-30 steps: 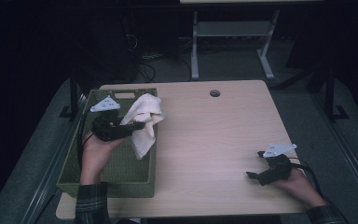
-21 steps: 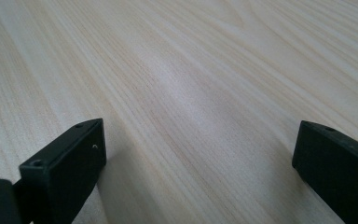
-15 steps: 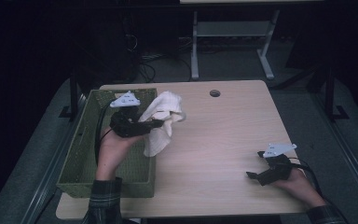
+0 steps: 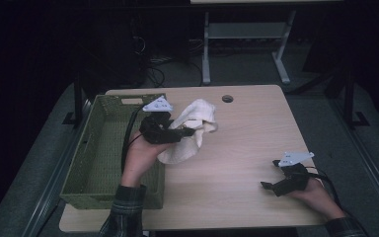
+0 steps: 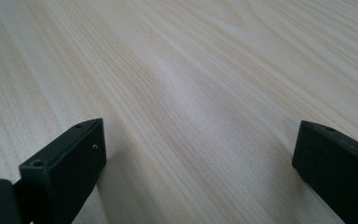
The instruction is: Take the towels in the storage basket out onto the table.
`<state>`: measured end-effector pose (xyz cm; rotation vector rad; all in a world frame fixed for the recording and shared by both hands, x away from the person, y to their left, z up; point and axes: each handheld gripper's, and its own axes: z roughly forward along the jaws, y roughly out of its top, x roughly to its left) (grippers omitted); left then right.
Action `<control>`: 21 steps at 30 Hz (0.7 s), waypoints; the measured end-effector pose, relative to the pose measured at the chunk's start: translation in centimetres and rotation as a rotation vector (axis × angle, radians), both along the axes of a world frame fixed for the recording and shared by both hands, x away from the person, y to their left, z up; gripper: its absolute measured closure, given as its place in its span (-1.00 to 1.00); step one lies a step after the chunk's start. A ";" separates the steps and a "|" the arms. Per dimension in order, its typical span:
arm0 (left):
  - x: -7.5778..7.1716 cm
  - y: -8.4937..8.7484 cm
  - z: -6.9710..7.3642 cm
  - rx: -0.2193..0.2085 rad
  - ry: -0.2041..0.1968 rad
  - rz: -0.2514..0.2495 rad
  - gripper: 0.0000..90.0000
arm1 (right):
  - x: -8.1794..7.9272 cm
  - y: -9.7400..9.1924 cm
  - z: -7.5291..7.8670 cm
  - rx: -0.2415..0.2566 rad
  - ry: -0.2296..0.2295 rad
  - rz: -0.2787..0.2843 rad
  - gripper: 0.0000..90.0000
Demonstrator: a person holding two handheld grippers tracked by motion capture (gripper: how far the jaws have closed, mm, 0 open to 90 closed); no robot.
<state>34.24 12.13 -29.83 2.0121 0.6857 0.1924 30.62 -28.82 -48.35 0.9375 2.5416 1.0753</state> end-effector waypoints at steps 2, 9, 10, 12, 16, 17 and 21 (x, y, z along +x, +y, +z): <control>0.1 -0.7 -0.1 0.001 0.004 -0.013 0.44 | 0.0 0.0 0.0 0.000 0.000 0.000 -0.95; 0.2 -3.5 -0.8 0.017 0.013 -0.060 0.44 | 0.0 0.0 0.0 0.000 0.000 0.000 -0.95; 0.2 -3.8 -0.9 0.021 0.016 -0.063 0.44 | 0.0 0.0 0.0 0.000 0.000 0.000 -0.95; 0.2 -4.5 -1.1 0.025 0.018 -0.071 0.44 | 0.0 0.0 0.0 0.000 0.001 -0.001 -0.95; 0.2 -5.8 -1.7 0.030 0.024 -0.086 0.44 | 0.0 0.0 0.0 0.000 0.002 -0.001 -0.95; 0.3 -6.1 -1.9 0.034 0.023 -0.093 0.44 | 0.0 0.0 0.0 0.001 0.002 -0.001 -0.95; 0.3 -7.4 -2.6 0.035 0.021 -0.115 0.44 | 0.0 0.0 0.0 0.002 0.003 -0.002 -0.95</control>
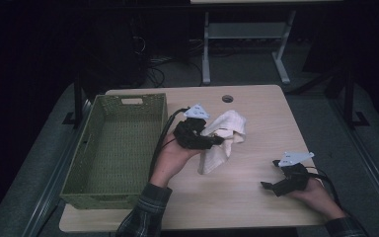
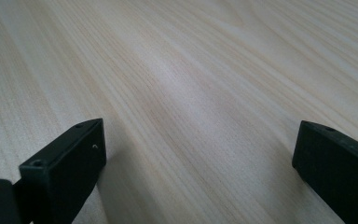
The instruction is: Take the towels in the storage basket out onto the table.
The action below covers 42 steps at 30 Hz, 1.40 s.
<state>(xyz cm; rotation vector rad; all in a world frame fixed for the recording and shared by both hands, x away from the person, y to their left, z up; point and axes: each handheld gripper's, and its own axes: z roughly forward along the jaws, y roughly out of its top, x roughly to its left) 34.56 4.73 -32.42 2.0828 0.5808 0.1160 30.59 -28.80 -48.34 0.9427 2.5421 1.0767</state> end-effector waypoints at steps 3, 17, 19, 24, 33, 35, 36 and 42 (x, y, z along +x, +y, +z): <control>0.0 -0.7 -0.7 0.010 -0.006 -0.007 0.44 | 0.0 0.0 0.0 0.000 0.000 0.000 -0.95; 0.2 -4.2 -5.6 0.084 0.045 -0.064 0.43 | 0.0 0.0 0.0 -0.001 -0.001 0.001 -0.95; 0.3 -4.7 -6.7 0.083 0.070 -0.065 0.43 | 0.0 0.0 0.0 -0.001 -0.002 0.002 -0.95; 0.6 -5.6 -8.9 0.123 0.092 -0.082 0.42 | 0.0 0.0 0.0 -0.002 -0.003 0.002 -0.95; 0.4 -6.3 -11.4 0.149 0.097 -0.130 0.38 | 0.0 0.0 0.0 -0.002 -0.004 0.003 -0.95; 0.3 -6.5 -12.0 0.155 0.105 -0.137 0.34 | 0.0 0.0 0.0 -0.002 -0.003 0.003 -0.95; 0.2 -6.7 -12.3 0.166 0.102 -0.144 0.30 | 0.0 0.0 0.0 -0.002 -0.003 0.003 -0.95; 0.0 -6.9 -12.7 0.185 0.115 -0.145 -0.21 | 0.0 0.0 0.0 -0.002 -0.003 0.002 -0.95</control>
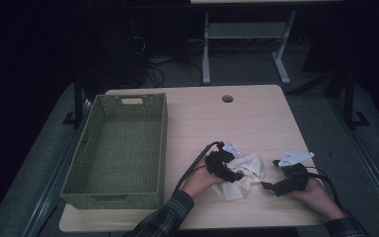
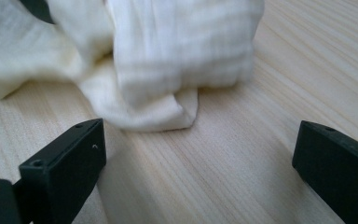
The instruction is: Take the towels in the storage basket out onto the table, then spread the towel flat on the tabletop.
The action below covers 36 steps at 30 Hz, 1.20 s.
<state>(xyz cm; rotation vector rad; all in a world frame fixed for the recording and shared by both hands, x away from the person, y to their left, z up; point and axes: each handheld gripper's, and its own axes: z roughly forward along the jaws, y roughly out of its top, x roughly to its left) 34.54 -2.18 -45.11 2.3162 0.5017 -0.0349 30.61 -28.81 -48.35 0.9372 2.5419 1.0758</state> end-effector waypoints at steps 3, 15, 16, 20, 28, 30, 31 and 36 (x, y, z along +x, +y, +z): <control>-0.1 0.6 0.7 -0.022 -0.009 0.012 -0.32 | 0.0 0.0 0.0 -0.001 0.001 0.004 -0.95; -1.5 4.2 2.0 -0.061 -0.044 0.116 -0.36 | -0.1 0.0 0.0 -0.001 0.002 0.003 -0.94; -1.8 4.4 2.0 -0.069 -0.044 0.131 -0.36 | -0.1 0.0 0.0 -0.002 0.001 0.003 -0.95; -2.6 5.3 1.8 -0.067 -0.051 0.151 -0.34 | 0.0 0.0 0.1 -0.007 0.003 0.010 -0.93; -3.5 6.2 1.2 -0.050 -0.054 0.169 -0.26 | 0.0 -0.5 1.0 0.000 0.027 0.035 -0.46; -3.4 6.2 1.3 -0.058 -0.055 0.173 -0.22 | -0.1 -0.7 1.5 0.020 0.025 0.027 -0.33; -3.5 6.2 1.2 -0.074 -0.049 0.184 -0.20 | -0.1 -0.9 1.8 0.039 0.016 0.035 -0.22; -3.5 6.1 1.1 -0.079 -0.044 0.185 -0.17 | -0.2 -1.0 3.3 0.108 -0.024 0.073 0.06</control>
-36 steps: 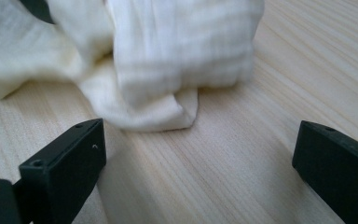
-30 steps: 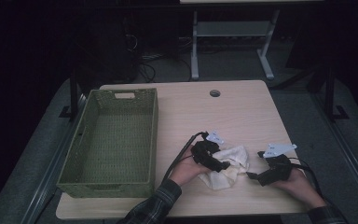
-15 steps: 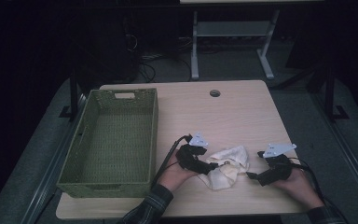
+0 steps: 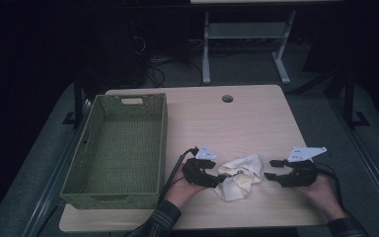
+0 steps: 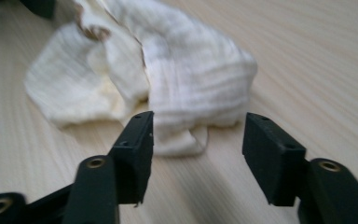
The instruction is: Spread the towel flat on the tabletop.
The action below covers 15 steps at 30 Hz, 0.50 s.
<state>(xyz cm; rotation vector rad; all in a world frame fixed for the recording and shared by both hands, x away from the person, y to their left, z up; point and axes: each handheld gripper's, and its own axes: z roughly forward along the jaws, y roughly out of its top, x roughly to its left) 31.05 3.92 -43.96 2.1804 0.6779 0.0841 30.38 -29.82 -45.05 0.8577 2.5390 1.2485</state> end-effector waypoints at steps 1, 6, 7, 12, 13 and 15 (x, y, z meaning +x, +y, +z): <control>0.0 0.0 0.0 0.009 -0.003 -0.006 -0.17 | 0.1 0.1 0.1 0.010 0.005 0.011 0.10; 0.1 -0.1 -0.1 0.000 0.001 0.001 -0.17 | 0.4 1.3 0.1 0.015 0.023 0.047 0.19; 0.1 -0.1 -0.1 0.004 -0.001 0.001 -0.17 | 0.4 1.6 0.0 0.013 0.023 0.047 0.20; 0.2 -0.1 -0.3 0.013 0.000 -0.003 -0.17 | 0.7 2.5 -0.4 -0.021 0.007 0.040 0.22; 0.2 -0.1 -0.3 0.011 -0.001 -0.004 -0.17 | 0.8 2.7 -0.6 -0.035 0.007 0.036 0.24; 0.2 -0.2 -0.3 0.004 -0.004 0.005 -0.17 | 0.9 3.0 -0.8 -0.059 0.000 0.034 0.34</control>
